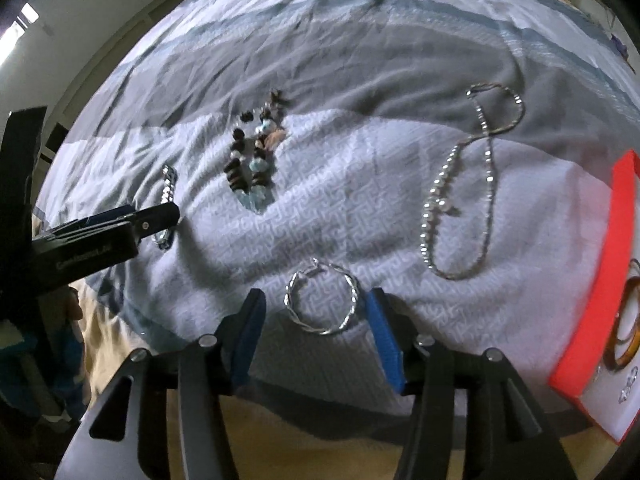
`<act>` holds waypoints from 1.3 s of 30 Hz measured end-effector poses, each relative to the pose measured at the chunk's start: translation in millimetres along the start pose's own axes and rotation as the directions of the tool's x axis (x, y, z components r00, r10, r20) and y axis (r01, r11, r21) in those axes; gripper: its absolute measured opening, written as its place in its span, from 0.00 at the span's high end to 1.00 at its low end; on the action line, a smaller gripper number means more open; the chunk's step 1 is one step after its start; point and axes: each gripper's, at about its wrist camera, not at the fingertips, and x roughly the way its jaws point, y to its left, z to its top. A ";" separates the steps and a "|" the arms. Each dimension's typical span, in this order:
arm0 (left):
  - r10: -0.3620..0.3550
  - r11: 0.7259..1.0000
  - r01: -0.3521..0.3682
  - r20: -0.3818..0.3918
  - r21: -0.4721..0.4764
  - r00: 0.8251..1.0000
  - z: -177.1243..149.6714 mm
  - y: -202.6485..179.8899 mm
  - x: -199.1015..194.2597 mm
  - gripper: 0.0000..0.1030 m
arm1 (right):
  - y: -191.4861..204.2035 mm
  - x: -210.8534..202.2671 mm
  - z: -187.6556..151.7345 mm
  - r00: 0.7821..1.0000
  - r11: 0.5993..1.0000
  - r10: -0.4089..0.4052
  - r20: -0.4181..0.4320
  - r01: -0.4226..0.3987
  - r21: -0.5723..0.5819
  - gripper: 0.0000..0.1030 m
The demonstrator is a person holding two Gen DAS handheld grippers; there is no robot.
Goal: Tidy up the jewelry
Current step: 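Grasp the silver watch with the left tool while the right tool grasps the twisted hoop earring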
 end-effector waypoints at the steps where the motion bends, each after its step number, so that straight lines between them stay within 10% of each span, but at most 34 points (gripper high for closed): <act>1: 0.006 1.000 -0.006 0.000 0.008 1.000 -0.7 -1.9 1.7 0.28 | -0.2 2.3 0.0 1.000 1.000 -0.003 -0.001 0.003 0.001 0.50; 11: 0.045 0.998 -0.045 0.009 0.045 0.999 -8.8 -23.0 4.4 0.43 | 0.7 8.5 -0.4 1.000 0.999 -0.027 -0.009 0.026 -0.024 0.63; 17: 0.039 0.997 -0.040 0.010 0.063 0.999 -13.2 -35.6 2.0 0.76 | -1.0 -0.3 -2.4 1.000 0.999 0.007 -0.005 -0.007 -0.032 0.64; 39: -0.033 0.999 0.030 0.082 0.032 0.996 -15.0 -45.3 -81.4 0.77 | -49.2 -96.5 -45.6 0.990 0.996 0.033 0.134 -0.043 0.074 0.64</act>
